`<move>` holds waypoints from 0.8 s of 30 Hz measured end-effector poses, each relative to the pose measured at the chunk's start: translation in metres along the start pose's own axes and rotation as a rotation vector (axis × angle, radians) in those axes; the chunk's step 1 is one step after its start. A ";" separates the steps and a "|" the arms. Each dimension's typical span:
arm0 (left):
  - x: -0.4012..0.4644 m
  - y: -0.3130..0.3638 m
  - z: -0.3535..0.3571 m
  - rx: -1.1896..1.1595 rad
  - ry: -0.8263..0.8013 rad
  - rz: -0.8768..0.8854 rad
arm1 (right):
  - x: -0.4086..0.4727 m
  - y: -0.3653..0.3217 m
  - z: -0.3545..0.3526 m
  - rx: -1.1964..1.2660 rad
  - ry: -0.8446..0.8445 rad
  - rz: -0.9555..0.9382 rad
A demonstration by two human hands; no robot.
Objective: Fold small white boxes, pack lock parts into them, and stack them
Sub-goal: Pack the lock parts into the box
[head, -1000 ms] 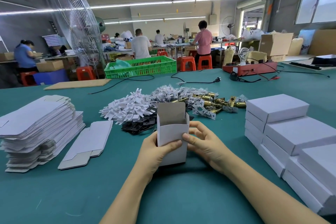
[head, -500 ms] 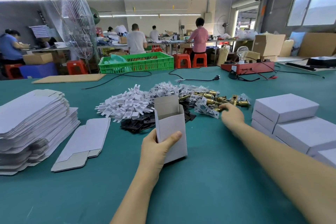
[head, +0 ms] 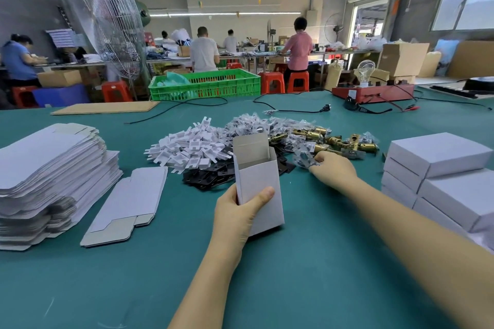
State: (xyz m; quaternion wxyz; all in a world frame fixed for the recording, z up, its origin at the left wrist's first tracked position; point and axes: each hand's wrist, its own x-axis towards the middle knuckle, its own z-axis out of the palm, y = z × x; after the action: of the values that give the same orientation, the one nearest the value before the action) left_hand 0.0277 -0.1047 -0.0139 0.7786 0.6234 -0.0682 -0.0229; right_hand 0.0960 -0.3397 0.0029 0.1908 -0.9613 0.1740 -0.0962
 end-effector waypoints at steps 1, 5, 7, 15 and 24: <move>0.000 0.000 0.000 0.000 0.001 -0.001 | -0.007 -0.003 -0.002 0.010 -0.012 0.000; -0.001 0.001 0.000 0.002 -0.001 0.002 | -0.033 -0.012 -0.010 0.013 -0.182 -0.059; -0.001 0.002 0.001 0.003 -0.004 0.003 | -0.041 -0.013 -0.022 0.092 -0.305 -0.071; -0.001 0.002 0.000 -0.004 -0.005 -0.005 | -0.034 0.009 -0.031 -0.224 -0.180 -0.181; -0.003 0.003 0.000 0.009 0.003 -0.015 | -0.043 0.030 -0.019 -0.105 -0.119 -0.152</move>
State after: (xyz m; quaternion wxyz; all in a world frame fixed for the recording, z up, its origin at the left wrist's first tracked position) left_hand 0.0248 -0.1038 -0.0106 0.7756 0.6275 -0.0624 -0.0272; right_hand 0.0431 -0.3560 0.0036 0.1423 -0.9844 0.0938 -0.0438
